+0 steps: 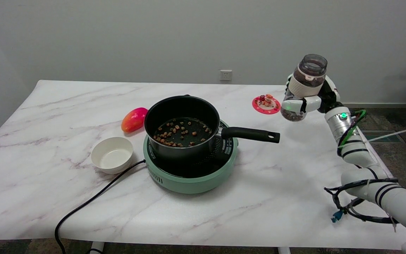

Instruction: Pick up the bottle.

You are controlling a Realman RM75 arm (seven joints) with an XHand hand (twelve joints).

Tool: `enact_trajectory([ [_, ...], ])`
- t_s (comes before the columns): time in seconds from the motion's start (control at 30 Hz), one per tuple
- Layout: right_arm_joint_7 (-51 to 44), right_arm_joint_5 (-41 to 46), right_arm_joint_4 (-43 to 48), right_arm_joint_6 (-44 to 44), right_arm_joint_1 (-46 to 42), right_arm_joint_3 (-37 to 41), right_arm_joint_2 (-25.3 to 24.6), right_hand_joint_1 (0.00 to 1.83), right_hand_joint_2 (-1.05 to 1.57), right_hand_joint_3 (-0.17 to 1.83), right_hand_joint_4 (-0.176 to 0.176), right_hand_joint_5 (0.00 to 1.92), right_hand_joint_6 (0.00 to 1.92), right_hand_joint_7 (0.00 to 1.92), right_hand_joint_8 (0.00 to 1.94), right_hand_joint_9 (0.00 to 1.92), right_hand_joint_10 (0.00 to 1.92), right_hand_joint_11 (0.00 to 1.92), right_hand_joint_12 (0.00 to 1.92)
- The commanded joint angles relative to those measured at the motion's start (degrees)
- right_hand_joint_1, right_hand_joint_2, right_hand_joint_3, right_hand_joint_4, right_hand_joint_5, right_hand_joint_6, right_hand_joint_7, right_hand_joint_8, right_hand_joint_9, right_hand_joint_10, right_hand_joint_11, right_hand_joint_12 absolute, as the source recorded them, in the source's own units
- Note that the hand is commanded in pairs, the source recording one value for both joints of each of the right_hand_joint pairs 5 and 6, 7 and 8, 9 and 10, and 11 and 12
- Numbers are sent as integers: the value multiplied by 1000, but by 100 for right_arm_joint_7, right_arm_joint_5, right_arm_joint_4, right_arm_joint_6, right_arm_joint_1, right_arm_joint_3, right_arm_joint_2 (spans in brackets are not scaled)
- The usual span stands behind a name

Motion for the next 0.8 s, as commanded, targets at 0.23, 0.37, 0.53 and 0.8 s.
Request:
enact_trajectory([
  [0.23, -12, -1199, 959, -878, 1193, -684, 207, 1512, 909, 469, 0, 1880, 1880, 1829, 1829, 1251, 1251, 1180, 1180],
  [0.37, -21, -1582, 1235, -1087, 1215, -699, 191, 1512, 909, 469, 0, 1878, 1878, 1827, 1827, 1249, 1249, 1180, 1180],
  [0.53, -424, -1822, 1628, -1264, 1100, -698, 192, 1511, 919, 467, 0, 1878, 1878, 1835, 1835, 1250, 1250, 1182, 1182],
  [0.8, -1491, -1823, 2399, -1951, 856, -668, 207, 1511, 932, 454, 0, 1873, 1873, 1835, 1835, 1252, 1252, 1186, 1186],
])
